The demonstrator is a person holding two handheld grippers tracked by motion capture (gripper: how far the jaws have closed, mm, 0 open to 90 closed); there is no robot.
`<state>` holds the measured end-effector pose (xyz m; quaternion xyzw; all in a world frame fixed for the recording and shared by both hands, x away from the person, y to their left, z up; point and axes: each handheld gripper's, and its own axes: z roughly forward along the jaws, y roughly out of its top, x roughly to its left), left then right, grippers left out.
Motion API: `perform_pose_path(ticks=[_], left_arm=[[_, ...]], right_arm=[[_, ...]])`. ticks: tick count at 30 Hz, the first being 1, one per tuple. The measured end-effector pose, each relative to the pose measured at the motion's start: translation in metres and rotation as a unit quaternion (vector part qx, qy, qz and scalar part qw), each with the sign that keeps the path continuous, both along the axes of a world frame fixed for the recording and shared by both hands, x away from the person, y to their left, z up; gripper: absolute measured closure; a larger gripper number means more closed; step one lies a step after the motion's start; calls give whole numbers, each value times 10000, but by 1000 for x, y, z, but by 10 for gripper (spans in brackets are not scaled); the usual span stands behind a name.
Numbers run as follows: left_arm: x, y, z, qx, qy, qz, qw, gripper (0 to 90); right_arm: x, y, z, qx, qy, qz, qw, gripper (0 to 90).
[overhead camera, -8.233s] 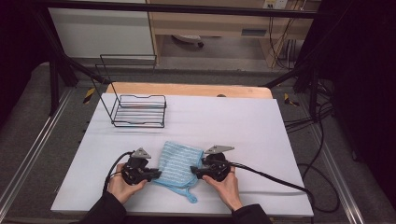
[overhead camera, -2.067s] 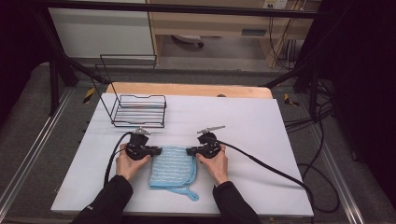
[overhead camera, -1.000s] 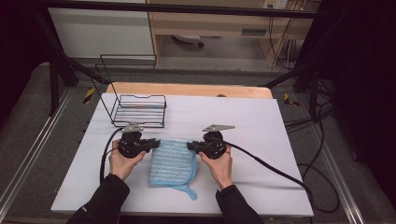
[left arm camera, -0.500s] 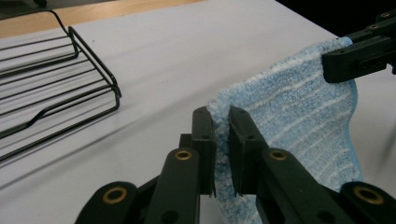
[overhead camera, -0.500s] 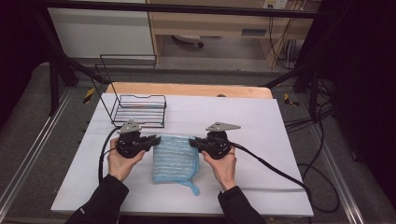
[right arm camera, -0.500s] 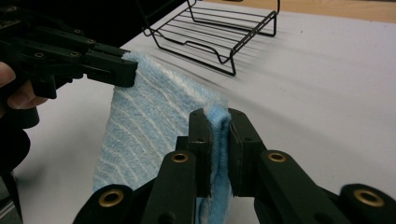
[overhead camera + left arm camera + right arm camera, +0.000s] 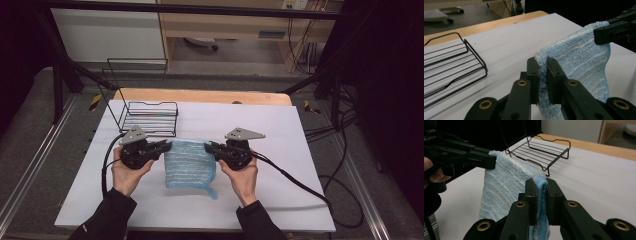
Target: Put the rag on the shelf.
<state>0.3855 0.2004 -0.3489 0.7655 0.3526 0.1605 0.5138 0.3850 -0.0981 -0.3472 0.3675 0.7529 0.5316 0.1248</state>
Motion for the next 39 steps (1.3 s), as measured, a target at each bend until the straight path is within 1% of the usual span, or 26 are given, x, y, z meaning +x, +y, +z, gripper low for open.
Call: perform_pose_path(ticks=[8,11,12,15,16,18,22,28,30,33,39], left_arm=[[-6,4,13,-134,-232,42,9996,815],[-8,7,17,-196,-314,76,9993,815],[-8,8,18,-209,-345,84,9992,815],[-10,11,22,-255,-397,113,9988,815],[-10,12,23,-270,-418,123,9987,816],[-11,14,25,-300,-464,142,9984,815],[-13,18,30,-350,-550,189,9977,816],[-14,26,37,-463,-706,280,9960,816],[-15,29,40,-501,-773,319,9952,816],[-17,33,43,-547,-874,375,9940,816],[-18,43,50,-647,-997,489,9917,817]], right_arm=[[-6,2,13,74,-283,-1,9996,817],[-9,4,18,110,-391,-1,9992,817],[-10,6,22,131,-474,-5,9988,817],[-11,8,26,128,-542,0,9984,818],[-12,10,29,138,-610,-2,9980,818],[-13,11,30,149,-618,0,9980,818],[-14,16,35,144,-729,-14,9972,818],[-15,24,43,179,-902,-14,9958,818],[-15,29,47,195,-998,-1,9948,818],[-16,32,50,208,-1063,-1,9941,818],[-15,43,57,241,-1205,35,9924,818]])
